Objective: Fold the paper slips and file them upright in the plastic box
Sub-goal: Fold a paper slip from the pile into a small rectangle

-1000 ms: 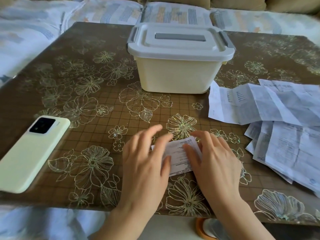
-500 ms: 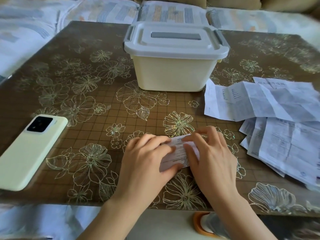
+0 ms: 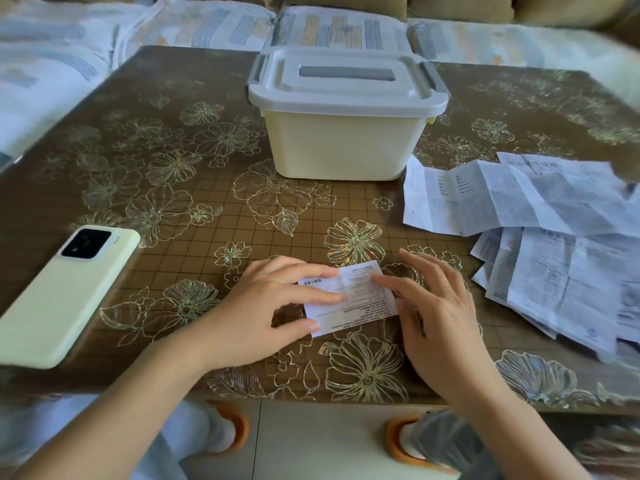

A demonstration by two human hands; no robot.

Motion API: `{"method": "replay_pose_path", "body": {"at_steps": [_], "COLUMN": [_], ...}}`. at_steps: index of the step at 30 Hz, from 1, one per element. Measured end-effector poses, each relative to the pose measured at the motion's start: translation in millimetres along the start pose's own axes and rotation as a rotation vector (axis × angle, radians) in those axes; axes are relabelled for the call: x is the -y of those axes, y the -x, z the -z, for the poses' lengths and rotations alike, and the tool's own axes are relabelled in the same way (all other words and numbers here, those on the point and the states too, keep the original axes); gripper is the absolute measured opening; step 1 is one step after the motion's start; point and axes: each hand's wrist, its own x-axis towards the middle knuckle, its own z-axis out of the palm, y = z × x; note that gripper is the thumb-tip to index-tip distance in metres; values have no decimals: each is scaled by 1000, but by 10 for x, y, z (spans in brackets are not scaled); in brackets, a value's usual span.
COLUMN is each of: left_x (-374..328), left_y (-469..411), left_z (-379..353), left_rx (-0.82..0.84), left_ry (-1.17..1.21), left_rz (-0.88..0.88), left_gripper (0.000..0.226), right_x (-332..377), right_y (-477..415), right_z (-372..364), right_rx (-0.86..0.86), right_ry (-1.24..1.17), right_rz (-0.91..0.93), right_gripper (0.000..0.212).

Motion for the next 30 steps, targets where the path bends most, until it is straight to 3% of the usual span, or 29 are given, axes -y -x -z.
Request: {"method": "replay_pose_path", "body": {"at_steps": [3,6,10,16,22,27,30], "left_x": [-18,-82,-166,-159,-129,-153,-234], "left_y": [6,-17,-115,-137,-75,-81,-75], "left_z": [-1,-2,-4,-49,-36,-80,-138], "left_rx": [-27,-122,-176,-233,-217,-309,-401], "left_ry": [-14,27,-55,29,135,44,-10], "left_rz": [-11,32,82,113,134,-16,-92], "left_gripper": [41,38,62,75,73,22,10], "right_x": [69,122,96,95,92,51,-22], "right_y": [-55,-122,-260,-263,-193,-112,-72], "right_z": [105,111,123,167,147,122,133], "right_rx": [6,160,282,76,-97,-78,-22], "right_ry": [-96,-21,66,176,139,7,-40], "right_rz": [101,334,479,722,502,303,285], "right_gripper": [24,31,41,19,12,15,17]}}
